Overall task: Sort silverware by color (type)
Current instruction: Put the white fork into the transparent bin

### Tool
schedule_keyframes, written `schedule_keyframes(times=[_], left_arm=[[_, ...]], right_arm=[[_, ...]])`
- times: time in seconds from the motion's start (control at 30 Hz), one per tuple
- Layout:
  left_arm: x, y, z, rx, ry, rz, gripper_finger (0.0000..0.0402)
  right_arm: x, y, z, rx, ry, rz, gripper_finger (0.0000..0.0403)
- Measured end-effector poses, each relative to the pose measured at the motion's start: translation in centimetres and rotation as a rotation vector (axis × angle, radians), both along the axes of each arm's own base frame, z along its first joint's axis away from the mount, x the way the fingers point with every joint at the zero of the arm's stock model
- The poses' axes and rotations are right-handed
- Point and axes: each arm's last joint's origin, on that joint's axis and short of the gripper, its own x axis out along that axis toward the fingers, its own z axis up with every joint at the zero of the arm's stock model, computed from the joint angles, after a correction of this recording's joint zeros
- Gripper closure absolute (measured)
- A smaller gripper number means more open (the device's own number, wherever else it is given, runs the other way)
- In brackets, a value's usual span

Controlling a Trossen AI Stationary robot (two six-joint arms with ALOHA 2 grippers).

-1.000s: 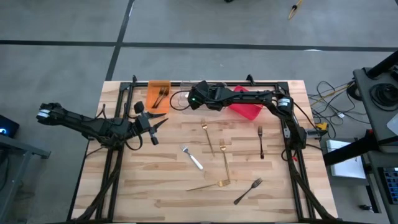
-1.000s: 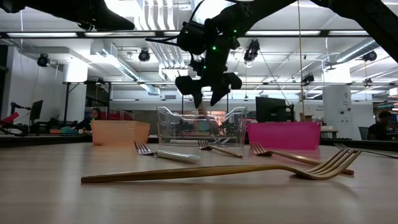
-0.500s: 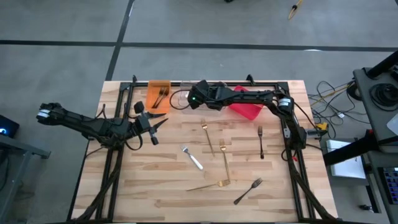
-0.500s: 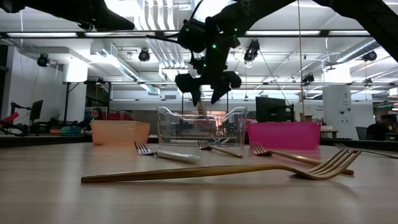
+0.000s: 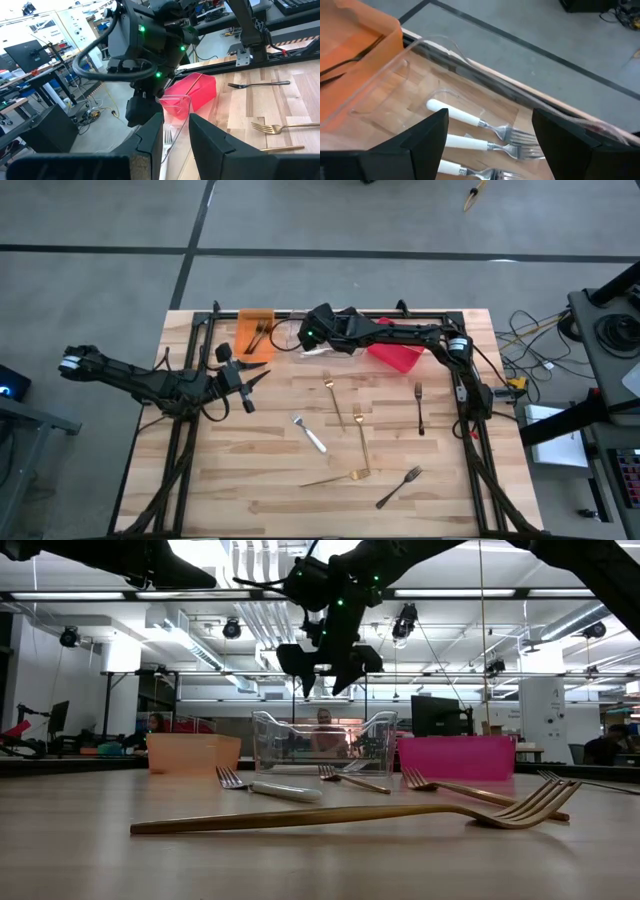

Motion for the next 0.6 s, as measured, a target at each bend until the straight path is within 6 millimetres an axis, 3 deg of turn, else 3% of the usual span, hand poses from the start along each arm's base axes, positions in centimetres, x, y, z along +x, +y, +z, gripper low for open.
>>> schedule_keyframes(times=[0.27,0.6], left_arm=[[0.0,0.0,0.0,0.000,0.000,0.000,0.0325],[0.0,0.0,0.0,0.000,0.000,0.000,0.0325]], right_arm=[[0.6,0.8,2.2,-0.039,0.027,0.079,0.0124],[-0.5,7.5,4.6,-0.113,0.224,0.326,0.0143]])
